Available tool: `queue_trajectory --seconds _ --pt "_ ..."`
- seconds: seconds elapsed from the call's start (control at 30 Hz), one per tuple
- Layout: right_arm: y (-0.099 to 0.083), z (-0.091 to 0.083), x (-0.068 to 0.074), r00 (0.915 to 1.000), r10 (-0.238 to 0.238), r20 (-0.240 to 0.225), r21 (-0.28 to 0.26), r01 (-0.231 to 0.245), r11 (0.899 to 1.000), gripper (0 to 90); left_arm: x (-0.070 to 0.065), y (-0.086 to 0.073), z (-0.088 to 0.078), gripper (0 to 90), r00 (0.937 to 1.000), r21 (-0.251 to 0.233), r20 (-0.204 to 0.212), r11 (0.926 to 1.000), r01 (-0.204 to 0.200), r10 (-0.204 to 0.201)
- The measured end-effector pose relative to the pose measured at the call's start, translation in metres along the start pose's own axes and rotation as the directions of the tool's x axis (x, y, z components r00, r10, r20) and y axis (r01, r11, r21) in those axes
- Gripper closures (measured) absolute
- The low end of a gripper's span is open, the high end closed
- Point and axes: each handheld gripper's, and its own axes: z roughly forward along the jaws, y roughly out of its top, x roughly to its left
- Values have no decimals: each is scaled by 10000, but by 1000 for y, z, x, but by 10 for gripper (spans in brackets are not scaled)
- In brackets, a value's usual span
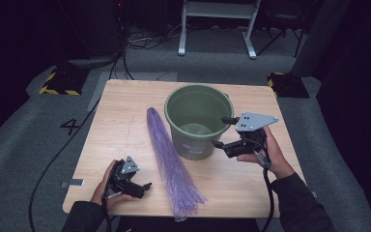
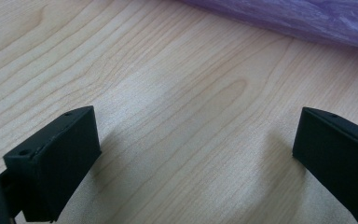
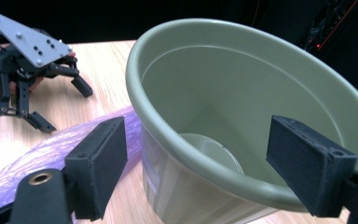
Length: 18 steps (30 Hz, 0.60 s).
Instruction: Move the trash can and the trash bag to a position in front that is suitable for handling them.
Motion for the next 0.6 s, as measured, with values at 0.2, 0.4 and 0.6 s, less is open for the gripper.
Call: queue_trajectory --seconds 0.2,0.4,0.6 --pt "2 8 2 9997 -30 -261 84 32 10000 211 0 0 0 1 10000 1 0 10000 0 0" --pt "3 16 2 9989 101 -463 167 -93 9998 209 0 0 0 1 10000 1 1 10000 -3 3" --pt "3 25 2 9977 131 -660 304 -111 9995 277 0 0 0 1 10000 1 1 10000 -1 1"
